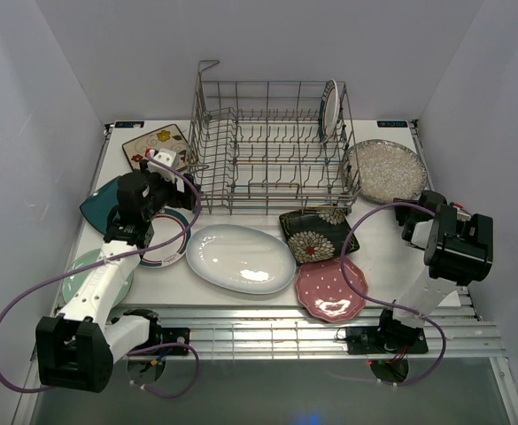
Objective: Load the plates into the dish rack
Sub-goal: Pick up the plate from the corner of the board.
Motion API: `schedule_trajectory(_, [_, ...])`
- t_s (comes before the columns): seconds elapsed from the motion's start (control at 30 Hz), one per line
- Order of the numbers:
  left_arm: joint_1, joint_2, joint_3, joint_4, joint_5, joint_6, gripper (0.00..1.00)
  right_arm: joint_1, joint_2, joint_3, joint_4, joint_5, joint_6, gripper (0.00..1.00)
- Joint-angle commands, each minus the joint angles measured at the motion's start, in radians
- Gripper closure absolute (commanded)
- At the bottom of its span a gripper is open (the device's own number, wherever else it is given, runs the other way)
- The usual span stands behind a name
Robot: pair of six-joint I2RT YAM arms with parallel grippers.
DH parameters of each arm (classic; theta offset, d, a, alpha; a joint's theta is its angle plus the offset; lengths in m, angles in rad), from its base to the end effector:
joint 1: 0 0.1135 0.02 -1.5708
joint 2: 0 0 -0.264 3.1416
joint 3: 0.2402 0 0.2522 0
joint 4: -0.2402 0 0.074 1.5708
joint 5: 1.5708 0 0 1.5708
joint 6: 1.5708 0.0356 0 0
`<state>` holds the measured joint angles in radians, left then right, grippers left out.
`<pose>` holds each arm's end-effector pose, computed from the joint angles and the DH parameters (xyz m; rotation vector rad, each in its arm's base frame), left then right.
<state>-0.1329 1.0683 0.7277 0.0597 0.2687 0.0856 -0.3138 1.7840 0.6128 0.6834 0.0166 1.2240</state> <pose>0.2444 -0.0422 0.2896 0.3868 1.8097 -0.2815 0.3073 -0.1003 0.1178 1.4703 1.5045 0.5404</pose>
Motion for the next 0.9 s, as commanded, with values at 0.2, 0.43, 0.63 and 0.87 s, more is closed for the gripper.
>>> schedule_trajectory(0.2, [-0.001,-0.034,0.01,-0.006,0.035,0.003,0.02,0.008,-0.175,-0.017,-0.088,0.086,-0.124,0.92])
schedule_trajectory(0.43, [-0.001,-0.016,0.053,-0.058,0.119,0.04,0.02,0.009,-0.288,-0.054,-0.159,0.149,-0.149,0.92])
schedule_trajectory(0.63, [-0.001,-0.011,0.085,-0.136,0.245,0.078,0.02,0.007,-0.36,-0.065,-0.243,0.18,-0.184,0.92])
schedule_trajectory(0.87, [-0.002,0.024,0.186,-0.248,0.421,0.134,0.02,0.007,-0.491,-0.113,-0.312,0.22,-0.227,0.92])
